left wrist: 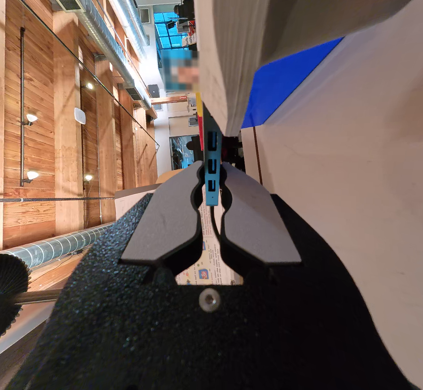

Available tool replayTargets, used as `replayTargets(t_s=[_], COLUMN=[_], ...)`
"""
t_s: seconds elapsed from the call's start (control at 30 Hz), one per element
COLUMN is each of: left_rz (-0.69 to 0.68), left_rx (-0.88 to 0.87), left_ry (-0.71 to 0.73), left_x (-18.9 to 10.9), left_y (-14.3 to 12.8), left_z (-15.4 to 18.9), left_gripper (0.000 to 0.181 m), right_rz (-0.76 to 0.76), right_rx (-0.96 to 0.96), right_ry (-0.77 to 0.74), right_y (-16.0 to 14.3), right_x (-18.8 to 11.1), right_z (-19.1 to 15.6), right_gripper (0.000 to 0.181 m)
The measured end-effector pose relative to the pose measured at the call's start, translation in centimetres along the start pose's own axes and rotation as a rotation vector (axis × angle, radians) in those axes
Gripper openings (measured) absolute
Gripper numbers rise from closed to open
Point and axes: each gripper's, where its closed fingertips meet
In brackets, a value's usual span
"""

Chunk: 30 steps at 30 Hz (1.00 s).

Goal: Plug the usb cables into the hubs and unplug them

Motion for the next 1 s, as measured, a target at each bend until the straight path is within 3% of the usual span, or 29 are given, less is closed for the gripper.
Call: replayTargets(t_s=[0.67,1.0], left_rz=[-0.012,-0.05], left_rx=[0.044,0.004], left_ry=[0.042,0.096], left_x=[-0.1,0.2], left_y=[0.4,0.4], left_z=[0.1,-0.2], left_gripper=[0.009,0.009], right_rz=[0.033,0.074], right_rx=[0.113,0.102], right_ry=[0.043,-0.071], right_y=[0.2,0.4], right_x=[-0.2,-0.2], right_z=[-0.6,0.5], right_gripper=[0.04,0.036])
Point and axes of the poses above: each gripper's, where its closed fingertips meet, x out along the fingers, y out of its top, z = x × y across the jaws, and after that the axes turned 14 degrees about -y, right-handed
